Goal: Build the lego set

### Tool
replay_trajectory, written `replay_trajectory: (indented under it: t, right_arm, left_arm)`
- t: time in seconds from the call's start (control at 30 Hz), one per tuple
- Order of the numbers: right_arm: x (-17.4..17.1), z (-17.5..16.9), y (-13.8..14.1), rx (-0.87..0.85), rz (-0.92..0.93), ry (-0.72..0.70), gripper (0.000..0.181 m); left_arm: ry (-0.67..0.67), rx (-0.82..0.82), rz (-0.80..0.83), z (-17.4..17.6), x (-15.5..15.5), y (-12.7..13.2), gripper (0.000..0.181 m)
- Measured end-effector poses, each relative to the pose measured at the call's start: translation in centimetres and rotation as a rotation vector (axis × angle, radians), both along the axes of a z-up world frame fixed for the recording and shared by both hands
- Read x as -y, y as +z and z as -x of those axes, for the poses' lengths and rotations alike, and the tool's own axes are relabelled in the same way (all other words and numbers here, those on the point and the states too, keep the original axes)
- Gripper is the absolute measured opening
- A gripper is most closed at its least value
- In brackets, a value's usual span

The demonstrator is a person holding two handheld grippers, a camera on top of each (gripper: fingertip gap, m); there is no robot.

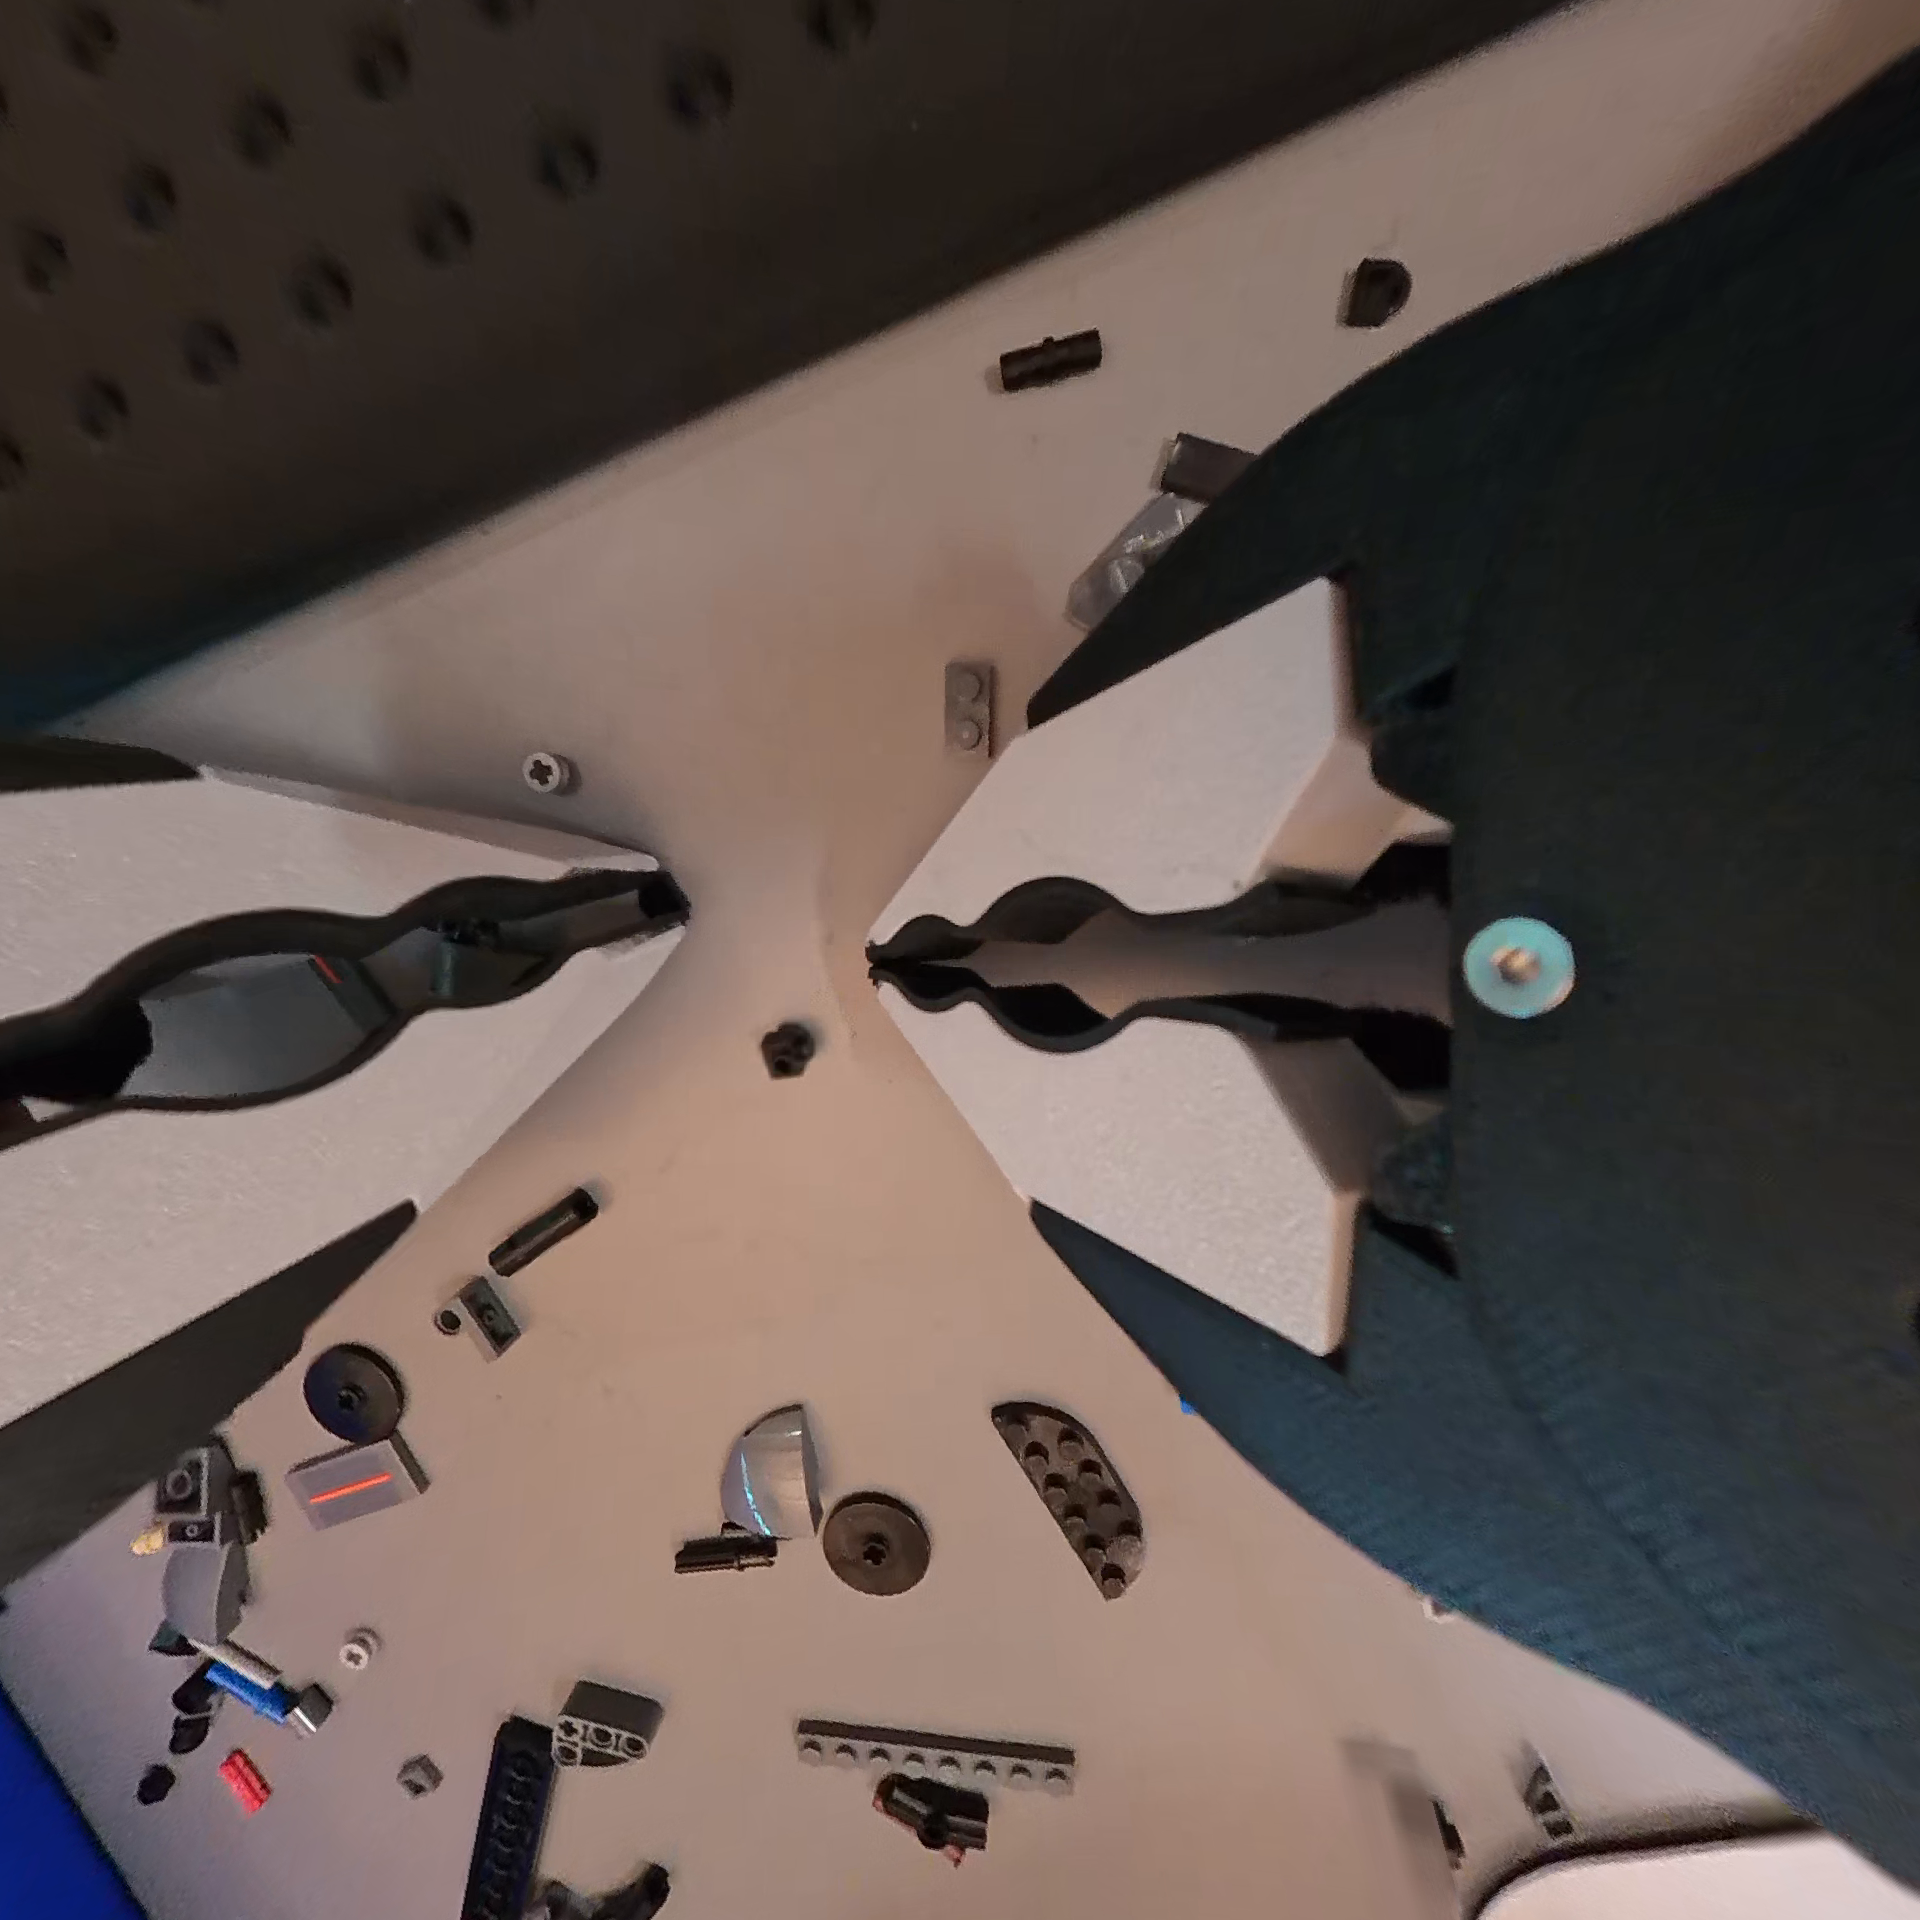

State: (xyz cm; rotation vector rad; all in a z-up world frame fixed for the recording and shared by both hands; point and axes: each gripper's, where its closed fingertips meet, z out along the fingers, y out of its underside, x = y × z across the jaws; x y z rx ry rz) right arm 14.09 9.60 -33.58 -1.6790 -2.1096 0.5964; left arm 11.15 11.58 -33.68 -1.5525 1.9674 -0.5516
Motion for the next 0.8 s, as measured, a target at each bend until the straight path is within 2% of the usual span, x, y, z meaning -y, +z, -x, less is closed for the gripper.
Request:
replay_trajectory:
  t: [0.2, 0.33, 0.47, 0.8]
  right_arm:
    - [-0.2, -0.2, 0.0, -0.002, 0.000, -0.012, 0.004]
    - [-0.5, -0.5, 0.5, -0.021, 0.000, -0.032, 0.004]
    - [-0.8, -0.9, 0.9, -0.038, -0.005, -0.052, 0.004]
    - [-1.4, -1.4, 1.3, -0.054, -0.017, -0.081, 0.004]
  left_arm:
    - [0.016, 0.020, 0.045, 0.1, -0.1, 0.1, 0.000]
    - [0.059, 0.048, 0.022, 0.2, -1.3, 1.0, 0.001]
    - [0.097, 0.086, 0.026, -0.3, -2.1, 2.3, 0.019]
    - [0.084, -0.008, -0.012, -2.3, -2.1, 0.7, 0.022]
